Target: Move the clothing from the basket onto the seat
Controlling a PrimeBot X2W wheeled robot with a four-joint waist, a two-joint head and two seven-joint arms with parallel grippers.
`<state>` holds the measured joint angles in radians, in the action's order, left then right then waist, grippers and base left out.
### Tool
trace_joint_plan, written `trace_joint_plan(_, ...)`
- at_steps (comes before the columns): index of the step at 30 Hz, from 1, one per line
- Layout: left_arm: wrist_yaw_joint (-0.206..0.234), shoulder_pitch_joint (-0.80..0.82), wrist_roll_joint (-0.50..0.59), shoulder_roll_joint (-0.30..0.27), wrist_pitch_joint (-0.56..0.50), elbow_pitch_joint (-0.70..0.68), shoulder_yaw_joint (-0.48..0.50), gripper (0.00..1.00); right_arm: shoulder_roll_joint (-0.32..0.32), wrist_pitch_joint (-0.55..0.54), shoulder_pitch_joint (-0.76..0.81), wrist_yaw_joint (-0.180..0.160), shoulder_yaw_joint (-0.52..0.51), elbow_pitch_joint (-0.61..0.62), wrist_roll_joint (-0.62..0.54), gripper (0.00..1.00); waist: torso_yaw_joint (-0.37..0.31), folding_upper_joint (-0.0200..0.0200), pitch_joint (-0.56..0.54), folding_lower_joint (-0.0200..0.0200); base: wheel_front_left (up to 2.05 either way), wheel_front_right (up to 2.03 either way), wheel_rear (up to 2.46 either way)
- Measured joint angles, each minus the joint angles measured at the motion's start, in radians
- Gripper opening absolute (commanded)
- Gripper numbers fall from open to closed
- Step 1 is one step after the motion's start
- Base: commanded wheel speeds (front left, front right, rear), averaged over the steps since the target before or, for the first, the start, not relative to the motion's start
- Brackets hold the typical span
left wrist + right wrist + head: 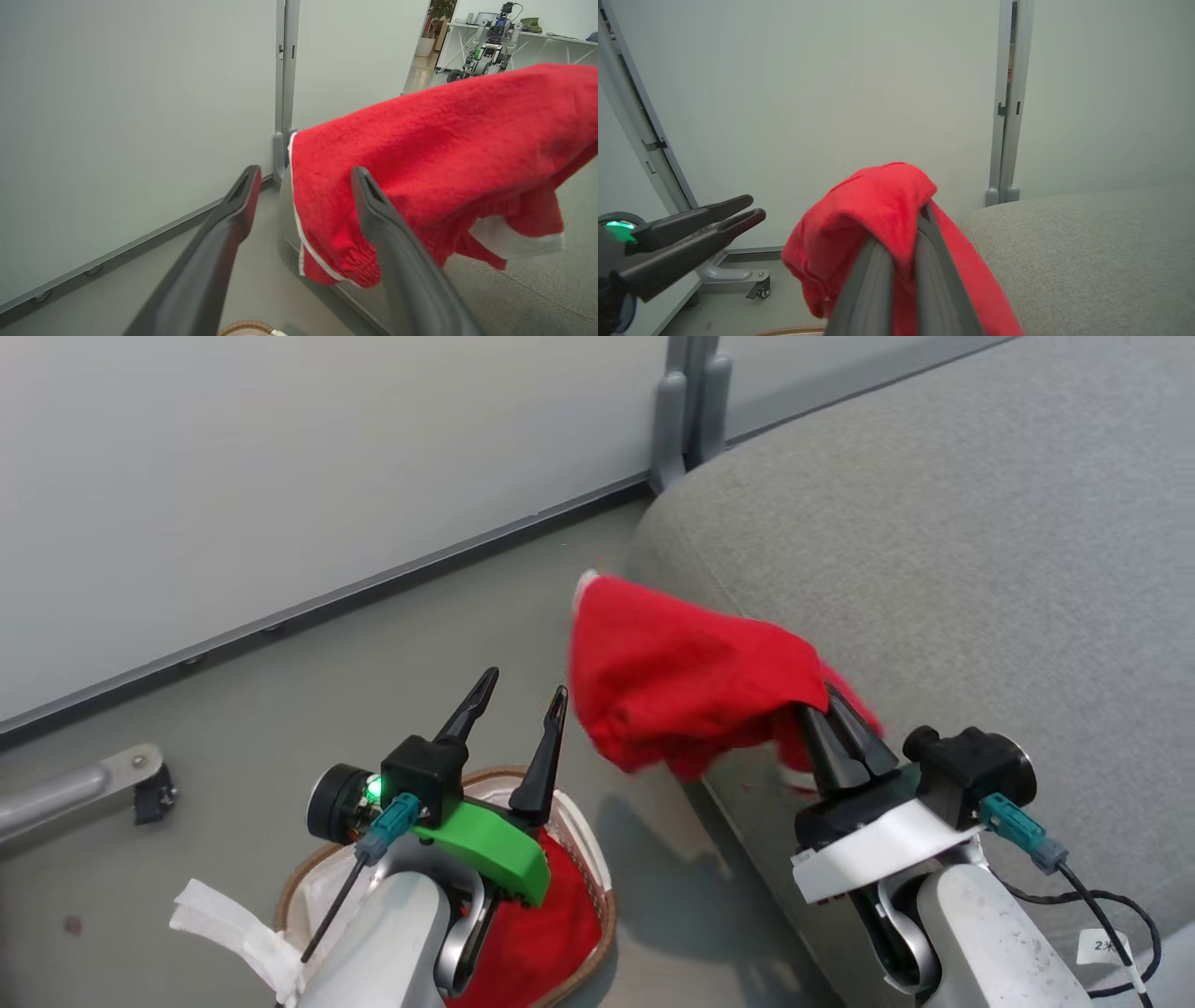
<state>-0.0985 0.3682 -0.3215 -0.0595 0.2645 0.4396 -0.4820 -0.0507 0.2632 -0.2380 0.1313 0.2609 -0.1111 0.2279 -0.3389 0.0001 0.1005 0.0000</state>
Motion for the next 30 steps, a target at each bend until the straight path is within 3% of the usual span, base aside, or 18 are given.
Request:
trace_joint_plan(6,-0.016,-0.002,0.016,0.001,0.000,0.008,0.014,1.00,0.000,0.000,-0.002,0.000,-0.016,0.036,0.004,0.00,-0.096,0.0000,0.020,0.0000,0.00,0.00,0.00)
trace_joint_plan(12,-0.026,0.003,0.026,0.005,0.000,0.016,-0.024,1.00,-0.001,0.000,-0.002,0.000,-0.096,0.097,-0.012,0.00,-0.158,0.0000,0.058,0.0000,0.00,0.00,0.00)
trace_joint_plan(19,-0.029,0.035,0.033,0.007,0.000,0.004,-0.072,1.00,-0.017,0.000,-0.059,0.000,-0.171,0.125,-0.058,0.00,-0.180,0.0000,0.131,0.0000,0.00,0.00,0.00)
trace_joint_plan(30,-0.029,0.126,0.051,-0.046,0.000,-0.056,-0.151,1.00,-0.136,0.000,-0.395,0.000,-0.290,0.004,-0.135,0.00,-0.177,0.0000,0.279,0.0000,0.00,0.00,0.00)
